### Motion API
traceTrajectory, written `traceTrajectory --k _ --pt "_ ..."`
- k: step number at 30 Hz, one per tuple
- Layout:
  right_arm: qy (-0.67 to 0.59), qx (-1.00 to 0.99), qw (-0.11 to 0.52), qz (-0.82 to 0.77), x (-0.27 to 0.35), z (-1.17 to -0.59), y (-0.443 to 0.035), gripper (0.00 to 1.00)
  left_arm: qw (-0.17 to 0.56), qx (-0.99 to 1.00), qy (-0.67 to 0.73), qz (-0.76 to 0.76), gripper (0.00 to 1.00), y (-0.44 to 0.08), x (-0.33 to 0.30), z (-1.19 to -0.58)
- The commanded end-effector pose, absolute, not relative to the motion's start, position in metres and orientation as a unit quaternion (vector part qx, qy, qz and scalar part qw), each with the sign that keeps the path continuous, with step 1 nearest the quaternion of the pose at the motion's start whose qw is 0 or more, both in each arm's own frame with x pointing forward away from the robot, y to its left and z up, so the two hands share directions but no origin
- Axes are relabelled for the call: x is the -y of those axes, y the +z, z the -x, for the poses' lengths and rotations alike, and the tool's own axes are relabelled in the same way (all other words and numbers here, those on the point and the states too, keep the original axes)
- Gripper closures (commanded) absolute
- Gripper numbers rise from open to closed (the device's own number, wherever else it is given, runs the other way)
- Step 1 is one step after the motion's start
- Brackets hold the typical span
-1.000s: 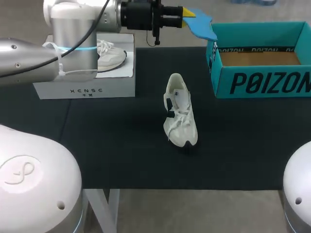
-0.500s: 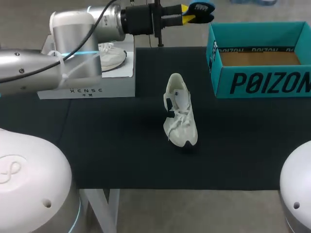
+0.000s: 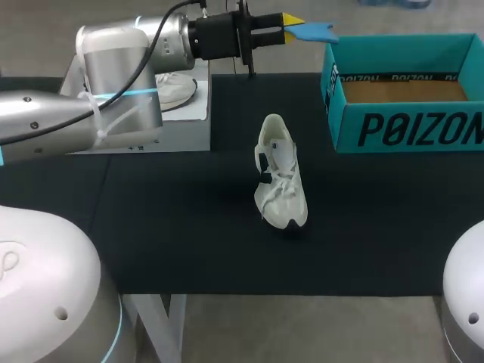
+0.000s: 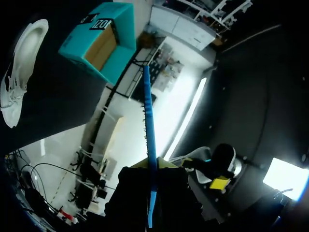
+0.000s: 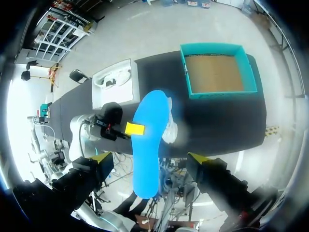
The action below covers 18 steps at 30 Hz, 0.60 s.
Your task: Take the shoe out of the shoebox, open the shoe tongue, remove and reinsert the insole, then place the shoe into the shoebox
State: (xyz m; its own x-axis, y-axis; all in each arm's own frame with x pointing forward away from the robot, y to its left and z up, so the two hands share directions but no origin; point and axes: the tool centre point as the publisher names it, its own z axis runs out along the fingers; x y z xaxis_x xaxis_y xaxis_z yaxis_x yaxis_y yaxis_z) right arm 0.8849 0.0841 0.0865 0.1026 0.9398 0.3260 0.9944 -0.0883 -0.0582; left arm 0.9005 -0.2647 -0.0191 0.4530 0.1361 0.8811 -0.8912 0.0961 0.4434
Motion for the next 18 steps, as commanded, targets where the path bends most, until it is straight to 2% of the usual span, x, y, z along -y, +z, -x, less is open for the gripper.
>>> traceTrajectory --k 1,6,10,12,14,18 --pt "-0.100 0.662 0.133 0.731 -0.085 -0.888 0.087 0.00 0.653 0.346 0.392 -0.548 1.00 -0.018 0.264 -0.899" --pt "-0.100 0.665 0.134 0.728 -0.085 -0.893 0.086 0.00 0.653 0.346 0.392 -0.548 1.00 -0.018 0.264 -0.899" --pt "-0.101 0.667 0.132 0.726 -0.086 -0.895 0.088 0.00 0.550 0.454 0.502 -0.489 1.00 -0.009 0.260 -0.894" --pt "-0.101 0.670 0.132 0.724 -0.088 -0.896 0.089 0.00 0.521 0.484 0.535 -0.455 1.00 -0.004 0.259 -0.893" --pt "-0.106 0.667 0.138 0.724 -0.091 -0.894 0.090 0.00 0.529 0.485 0.539 -0.440 1.00 -0.001 0.260 -0.893" --pt "-0.072 0.667 0.137 0.728 -0.100 -0.887 0.087 0.00 0.498 0.510 0.558 -0.426 1.00 0.001 0.265 -0.898"
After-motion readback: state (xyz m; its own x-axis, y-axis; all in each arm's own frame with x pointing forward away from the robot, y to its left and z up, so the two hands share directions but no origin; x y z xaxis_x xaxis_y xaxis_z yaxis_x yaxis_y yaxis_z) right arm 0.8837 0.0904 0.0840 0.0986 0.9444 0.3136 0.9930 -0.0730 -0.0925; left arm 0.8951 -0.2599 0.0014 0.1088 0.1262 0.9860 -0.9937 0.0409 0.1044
